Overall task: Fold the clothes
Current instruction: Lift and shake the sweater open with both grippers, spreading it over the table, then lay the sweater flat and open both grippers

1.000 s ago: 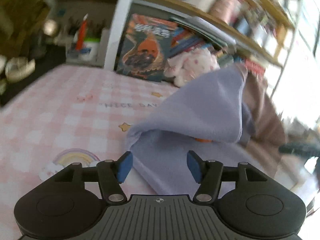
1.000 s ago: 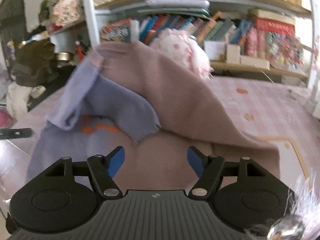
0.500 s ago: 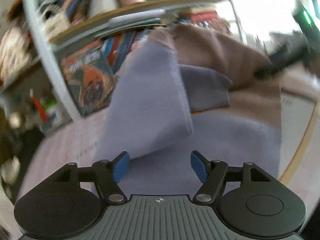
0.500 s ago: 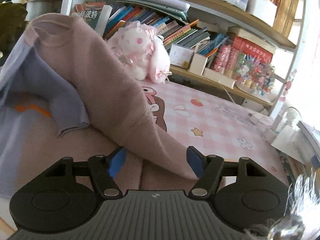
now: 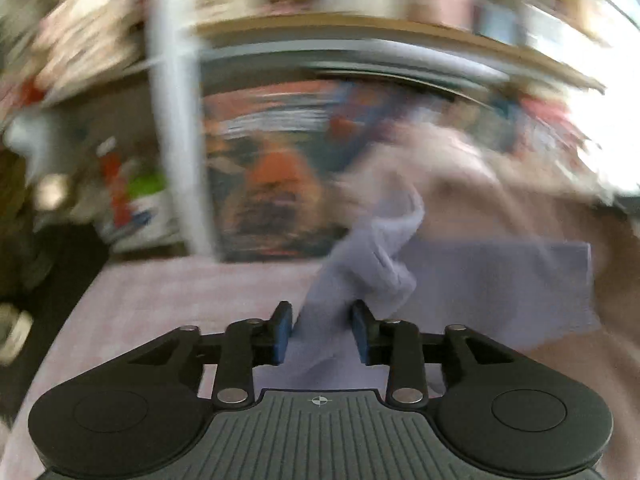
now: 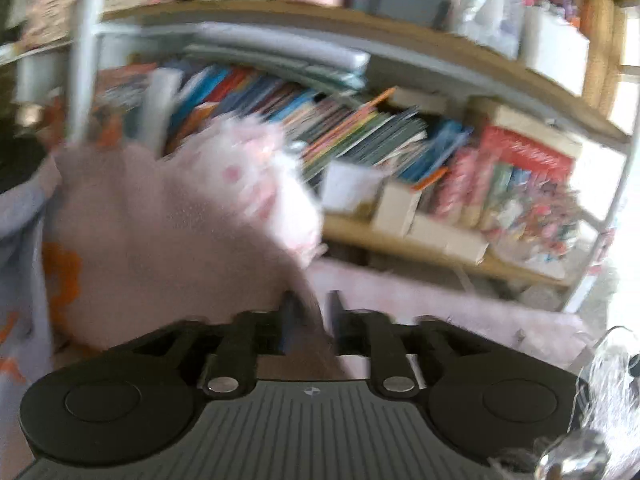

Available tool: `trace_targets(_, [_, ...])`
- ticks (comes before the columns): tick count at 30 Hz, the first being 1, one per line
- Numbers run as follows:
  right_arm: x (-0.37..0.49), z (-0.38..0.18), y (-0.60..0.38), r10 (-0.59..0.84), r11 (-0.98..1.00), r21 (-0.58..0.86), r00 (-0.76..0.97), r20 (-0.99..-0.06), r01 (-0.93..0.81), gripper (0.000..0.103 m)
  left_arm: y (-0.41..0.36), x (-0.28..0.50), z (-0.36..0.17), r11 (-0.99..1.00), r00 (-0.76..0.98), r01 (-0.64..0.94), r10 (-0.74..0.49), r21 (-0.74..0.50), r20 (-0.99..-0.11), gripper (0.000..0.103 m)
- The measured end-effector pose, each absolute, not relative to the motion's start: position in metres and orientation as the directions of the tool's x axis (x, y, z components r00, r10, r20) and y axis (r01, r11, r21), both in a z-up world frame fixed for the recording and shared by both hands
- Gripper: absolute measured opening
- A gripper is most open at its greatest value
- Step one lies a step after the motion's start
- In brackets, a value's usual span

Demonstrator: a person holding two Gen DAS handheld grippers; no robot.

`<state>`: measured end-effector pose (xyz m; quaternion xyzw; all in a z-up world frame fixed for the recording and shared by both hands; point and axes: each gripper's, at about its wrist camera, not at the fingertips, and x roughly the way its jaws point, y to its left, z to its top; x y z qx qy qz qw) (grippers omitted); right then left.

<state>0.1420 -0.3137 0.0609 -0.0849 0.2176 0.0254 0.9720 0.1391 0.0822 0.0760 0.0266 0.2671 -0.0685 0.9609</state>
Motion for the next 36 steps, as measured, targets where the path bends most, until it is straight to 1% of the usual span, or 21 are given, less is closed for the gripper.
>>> trace_targets(1, [0.141, 0.063, -0.316, -0.015, 0.988, -0.145, 0.918, -0.397, -0.047, 0.053, 0.096, 0.148, 0.076, 0.996, 0.842, 0.083, -0.076, -0.011, -0.533, 0.049])
trace_targets(2, [0.138, 0.065, -0.319, -0.017, 0.991, -0.127, 0.926, -0.377, -0.033, 0.055, 0.109, 0.156, 0.077, 0.999, 0.834, 0.024, -0.04, -0.036, -0.55, 0.05])
trace_targets(4, [0.121, 0.065, -0.326, 0.053, 0.995, -0.061, 0.918, -0.393, -0.083, 0.06, 0.128, 0.146, 0.073, 0.998, 0.831, 0.012, -0.049, -0.07, -0.554, 0.052])
trace_targets(5, [0.112, 0.064, -0.329, 0.093, 0.993, -0.025, 0.911, -0.402, -0.112, 0.061, 0.131, 0.134, 0.071, 0.996, 0.832, 0.031, -0.069, -0.079, -0.551, 0.059])
trace_targets(7, [0.091, 0.052, -0.327, 0.181, 0.98, 0.019, 0.861, -0.476, -0.196, 0.061, 0.133, 0.11, 0.061, 0.994, 0.823, 0.077, -0.107, -0.076, -0.559, 0.065])
trace_targets(9, [0.069, 0.034, -0.324, 0.235, 0.965, 0.041, 0.788, -0.569, -0.259, 0.059, 0.127, 0.09, 0.048, 0.989, 0.792, 0.129, -0.144, -0.067, -0.593, 0.065])
trace_targets(11, [0.049, 0.014, -0.318, 0.244, 0.96, 0.05, 0.733, -0.635, -0.276, 0.057, 0.118, 0.071, 0.034, 0.984, 0.763, 0.172, -0.164, -0.049, -0.625, 0.065])
trace_targets(12, [0.04, 0.006, -0.316, 0.249, 0.959, 0.061, 0.717, -0.651, -0.278, 0.054, 0.114, 0.062, 0.026, 0.982, 0.751, 0.188, -0.167, -0.035, -0.639, 0.065])
trace_targets(14, [0.023, -0.003, -0.313, 0.268, 0.954, 0.087, 0.693, -0.669, -0.286, 0.044, 0.107, 0.049, 0.012, 0.978, 0.732, 0.207, -0.169, -0.021, -0.66, 0.065])
trace_targets(15, [0.013, -0.004, -0.312, 0.282, 0.951, 0.101, 0.685, -0.672, -0.293, 0.033, 0.105, 0.044, 0.007, 0.977, 0.725, 0.21, -0.169, -0.019, -0.668, 0.065])
trace_targets(16, [0.004, -0.005, -0.311, 0.296, 0.947, 0.115, 0.677, -0.674, -0.3, 0.025, 0.104, 0.039, 0.001, 0.977, 0.719, 0.214, -0.17, -0.019, -0.674, 0.064])
trace_targets(17, [-0.006, -0.006, -0.31, 0.309, 0.943, 0.129, 0.669, -0.676, -0.306, 0.022, 0.104, 0.033, -0.002, 0.976, 0.722, 0.213, -0.182, -0.035, -0.667, 0.064])
trace_targets(18, [-0.015, -0.006, -0.309, 0.323, 0.939, 0.142, 0.661, -0.677, -0.313, 0.013, 0.105, 0.028, -0.004, 0.976, 0.726, 0.213, -0.193, -0.051, -0.66, 0.064])
trace_targets(22, [-0.053, -0.01, -0.305, 0.377, 0.92, 0.198, 0.627, -0.682, -0.338, 0.011, 0.109, 0.011, -0.004, 0.969, 0.726, 0.236, -0.228, -0.077, -0.649, 0.062])
trace_targets(24, [-0.072, -0.011, -0.304, 0.404, 0.909, 0.226, 0.609, -0.682, -0.35, 0.011, 0.107, 0.002, -0.005, 0.962, 0.72, 0.266, -0.245, -0.068, -0.649, 0.057])
trace_targets(26, [-0.088, -0.012, -0.302, 0.4, 0.911, 0.221, 0.613, -0.682, -0.348, 0.011, 0.103, -0.006, -0.005, 0.954, 0.718, 0.293, -0.262, -0.061, -0.645, 0.032])
trace_targets(27, [-0.093, -0.012, -0.302, 0.37, 0.923, 0.189, 0.634, -0.679, -0.336, 0.011, 0.101, -0.009, -0.004, 0.951, 0.717, 0.301, -0.27, -0.064, -0.643, 0.026])
trace_targets(29, [-0.104, -0.012, -0.301, 0.31, 0.943, 0.125, 0.673, -0.671, -0.309, 0.011, 0.093, -0.019, -0.004, 0.946, 0.717, 0.317, -0.281, -0.061, -0.638, 0.007])
trace_targets(33, [-0.117, -0.014, -0.301, 0.18, 0.972, -0.002, 0.749, -0.638, -0.235, 0.011, 0.075, -0.042, -0.005, 0.933, 0.728, 0.361, -0.287, -0.008, -0.623, 0.006])
trace_targets(35, [-0.118, -0.016, -0.307, 0.177, 0.975, 0.01, 0.754, -0.632, -0.22, 0.011, 0.072, -0.045, -0.006, 0.934, 0.739, 0.357, -0.273, 0.016, -0.616, 0.007])
trace_targets(36, [-0.118, -0.016, -0.309, 0.179, 0.976, 0.019, 0.754, -0.632, -0.216, 0.011, 0.073, -0.043, -0.006, 0.936, 0.737, 0.352, -0.276, 0.001, -0.617, 0.007])
